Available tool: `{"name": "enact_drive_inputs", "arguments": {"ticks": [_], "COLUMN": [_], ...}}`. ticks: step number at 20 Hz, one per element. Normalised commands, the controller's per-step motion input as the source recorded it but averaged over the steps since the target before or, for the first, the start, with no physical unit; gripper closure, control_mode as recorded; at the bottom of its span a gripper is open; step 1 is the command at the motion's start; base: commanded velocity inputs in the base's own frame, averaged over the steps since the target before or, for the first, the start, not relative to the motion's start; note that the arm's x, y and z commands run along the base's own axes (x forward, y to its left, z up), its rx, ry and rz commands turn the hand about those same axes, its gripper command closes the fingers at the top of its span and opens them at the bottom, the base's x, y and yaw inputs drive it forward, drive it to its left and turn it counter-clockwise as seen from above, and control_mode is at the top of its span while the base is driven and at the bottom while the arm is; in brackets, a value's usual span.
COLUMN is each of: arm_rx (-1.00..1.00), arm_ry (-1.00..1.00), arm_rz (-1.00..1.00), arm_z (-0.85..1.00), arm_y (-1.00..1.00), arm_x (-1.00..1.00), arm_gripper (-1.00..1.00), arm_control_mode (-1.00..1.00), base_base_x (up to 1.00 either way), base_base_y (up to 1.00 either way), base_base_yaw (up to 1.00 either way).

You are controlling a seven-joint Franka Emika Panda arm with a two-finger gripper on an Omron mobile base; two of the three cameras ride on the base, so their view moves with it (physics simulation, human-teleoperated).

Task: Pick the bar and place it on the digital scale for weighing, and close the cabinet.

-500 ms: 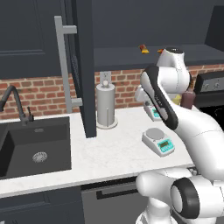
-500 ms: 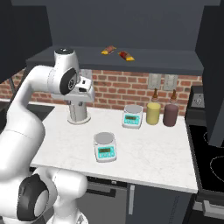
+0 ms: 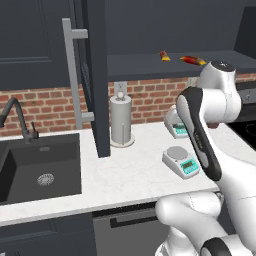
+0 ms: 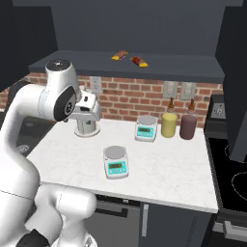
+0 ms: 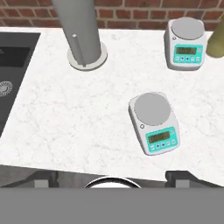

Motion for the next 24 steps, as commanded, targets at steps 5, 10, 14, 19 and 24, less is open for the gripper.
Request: {"name": "enact_drive_inputs", "arguments": {"ticks": [5,10,14,19,24], "arm_rx": [0.01,0.05,0.07,0.04,0.05], "arm_ry": [-0.16,-0.03,-0.03,-0.07,-0.11], "arm_rz": [0.0,0.02,0.06,0.08,0.11], "arm_z": [0.1,0.39,0.33,0.41,0.51], "arm_y": [-0.43,-0.44,-0.4,-0.2,-0.26], "arm_x": [-0.4,-0.02,0.0,0.0,0.0], "arm_gripper": [-1.0,-1.0,-1.0,-1.0,-1.0], "arm_control_mode": [-1.0,-1.0,-1.0,-1.0,-1.0], "base_base_x": [0.0,0.0,0.0,0.0,0.0], "base_base_y": [0.0,0.0,0.0,0.0,0.0], "base_base_yaw": [0.0,0.0,0.0,0.0,0.0]}}
